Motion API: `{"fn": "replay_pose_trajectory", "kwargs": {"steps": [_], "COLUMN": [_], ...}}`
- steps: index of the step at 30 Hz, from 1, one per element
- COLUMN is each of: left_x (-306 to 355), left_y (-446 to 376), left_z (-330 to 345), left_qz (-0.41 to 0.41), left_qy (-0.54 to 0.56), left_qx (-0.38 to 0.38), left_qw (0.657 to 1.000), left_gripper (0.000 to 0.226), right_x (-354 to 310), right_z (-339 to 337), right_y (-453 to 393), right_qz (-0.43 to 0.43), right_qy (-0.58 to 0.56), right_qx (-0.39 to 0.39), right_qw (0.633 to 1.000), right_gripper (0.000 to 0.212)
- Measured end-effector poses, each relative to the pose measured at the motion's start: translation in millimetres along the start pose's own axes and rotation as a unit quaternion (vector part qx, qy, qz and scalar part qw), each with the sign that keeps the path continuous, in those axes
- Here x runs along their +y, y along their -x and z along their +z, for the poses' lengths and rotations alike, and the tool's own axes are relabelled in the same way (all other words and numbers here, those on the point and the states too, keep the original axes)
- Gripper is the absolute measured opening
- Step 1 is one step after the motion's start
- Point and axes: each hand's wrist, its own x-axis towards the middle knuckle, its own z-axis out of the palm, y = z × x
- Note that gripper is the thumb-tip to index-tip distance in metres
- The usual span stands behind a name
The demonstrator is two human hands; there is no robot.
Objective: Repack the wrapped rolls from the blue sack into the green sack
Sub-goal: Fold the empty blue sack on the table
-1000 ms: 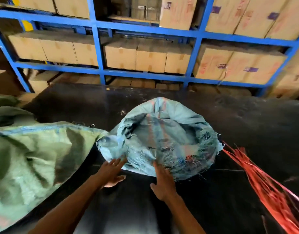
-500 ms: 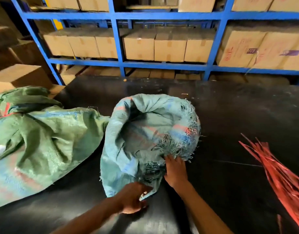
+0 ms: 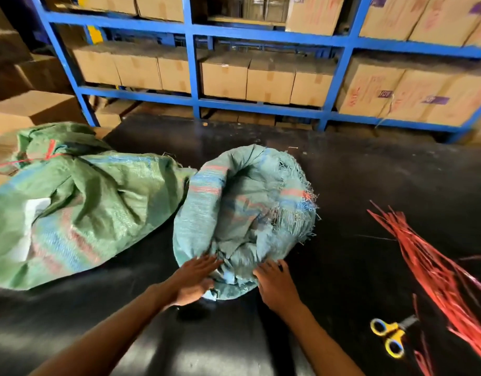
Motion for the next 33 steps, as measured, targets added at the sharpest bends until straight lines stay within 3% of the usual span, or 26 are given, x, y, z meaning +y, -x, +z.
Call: {"fn": "replay_pose_trajectory", "kwargs": {"steps": [2,4,5,6,7,9,11,13,15,18,22,25,28,31,33], "left_x": [13.9,23.1,25.3,28.7,31.6,31.6,42.9,57.0,73.0,88.4,96.4,103.1,93.5,84.0,90.2], "left_y": [16.1,34.4,44.6,51.1,55.4,57.9,59.9,61.2,64.1,69.8,81.4,98.9,108.9,106.3,100.5], "left_z": [0.3,0.0,6.3,15.6,28.1,46.3,44.1,40.3,36.0,45.4,52.8,51.0,68.7,81.8,70.5], "left_qz": [0.026,0.039,0.062,0.101,0.126,0.138,0.132,0.088,0.052,0.029,-0.028,0.078,0.233,0.210,0.181], "left_qy": [0.038,-0.007,-0.054,-0.106,-0.136,-0.137,-0.031,0.023,0.075,0.130,0.173,0.157,-0.036,-0.106,-0.008], "left_qx": [-0.046,-0.080,-0.071,-0.013,0.047,0.106,0.078,0.057,0.042,0.045,0.076,0.194,0.199,0.185,0.172], "left_qw": [0.998,0.996,0.994,0.989,0.982,0.975,0.988,0.994,0.995,0.990,0.982,0.965,0.951,0.954,0.968], "left_gripper": [0.067,0.091,0.102,0.108,0.106,0.082,0.049,0.037,0.034,0.031,0.035,0.032,0.037,0.033,0.030], "right_x": [0.9,3.0,2.8,1.6,-1.8,-12.0,-23.6,-39.0,-58.2,-88.5,-90.0,-82.6,-82.5,-84.4,-85.1], "right_z": [-7.0,-13.4,-13.9,-14.9,-15.9,-16.1,-14.7,-13.4,-8.5,7.1,24.2,20.5,20.9,12.8,5.2], "right_y": [18.1,34.4,44.3,53.5,63.7,81.6,96.2,108.0,119.2,137.8,137.2,127.5,120.0,116.6,121.7], "right_qz": [0.029,0.039,0.039,0.039,0.042,0.043,0.037,0.022,-0.003,0.005,0.083,0.180,0.207,0.180,0.120], "right_qy": [-0.017,-0.047,-0.055,-0.062,-0.067,-0.075,-0.069,-0.101,-0.156,-0.199,-0.217,-0.240,-0.216,-0.233,-0.242], "right_qx": [-0.001,-0.041,-0.044,-0.041,-0.040,-0.036,0.015,0.111,0.159,0.146,0.158,0.107,0.062,0.061,0.133], "right_qw": [0.999,0.997,0.997,0.996,0.996,0.996,0.997,0.988,0.975,0.969,0.960,0.948,0.952,0.954,0.954], "right_gripper": [0.022,0.025,0.024,0.023,0.022,0.020,0.022,0.030,0.037,0.043,0.024,0.029,0.026,0.024,0.024]}}
